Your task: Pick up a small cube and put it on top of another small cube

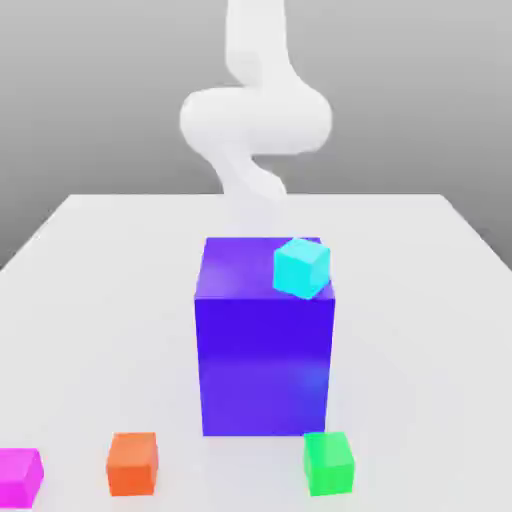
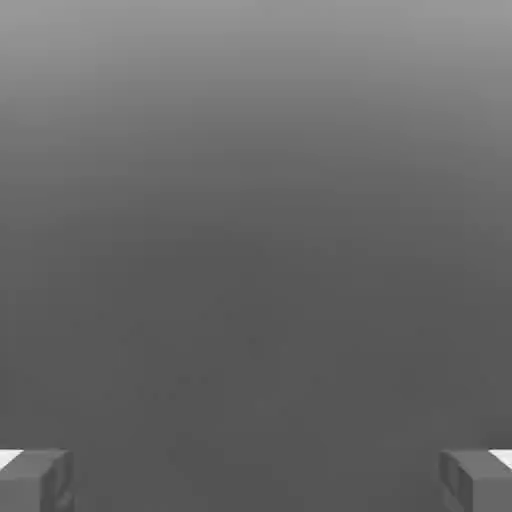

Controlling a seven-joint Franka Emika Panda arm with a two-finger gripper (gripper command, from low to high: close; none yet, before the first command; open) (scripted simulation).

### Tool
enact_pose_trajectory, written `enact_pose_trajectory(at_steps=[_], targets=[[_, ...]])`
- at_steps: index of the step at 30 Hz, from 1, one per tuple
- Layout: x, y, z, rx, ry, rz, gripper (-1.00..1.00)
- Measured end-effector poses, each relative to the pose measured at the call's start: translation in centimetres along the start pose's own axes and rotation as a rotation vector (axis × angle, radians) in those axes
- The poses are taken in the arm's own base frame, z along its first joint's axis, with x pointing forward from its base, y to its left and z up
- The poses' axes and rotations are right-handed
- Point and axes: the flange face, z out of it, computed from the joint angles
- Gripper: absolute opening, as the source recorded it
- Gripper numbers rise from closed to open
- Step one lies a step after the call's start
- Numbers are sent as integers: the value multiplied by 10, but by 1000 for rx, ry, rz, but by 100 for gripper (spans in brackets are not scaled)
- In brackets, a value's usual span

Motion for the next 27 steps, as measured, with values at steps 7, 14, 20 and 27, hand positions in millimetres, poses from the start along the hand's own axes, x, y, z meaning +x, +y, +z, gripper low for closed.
enact_pose_trajectory(at_steps=[7, 14, 20, 27], targets=[[20, 29, 113, -234, -80, -330, 0], [30, 90, 218, -364, -264, -631, 0], [27, 163, 295, -377, -460, -857, 0], [5, 246, 369, -258, -670, -1103, 0]])
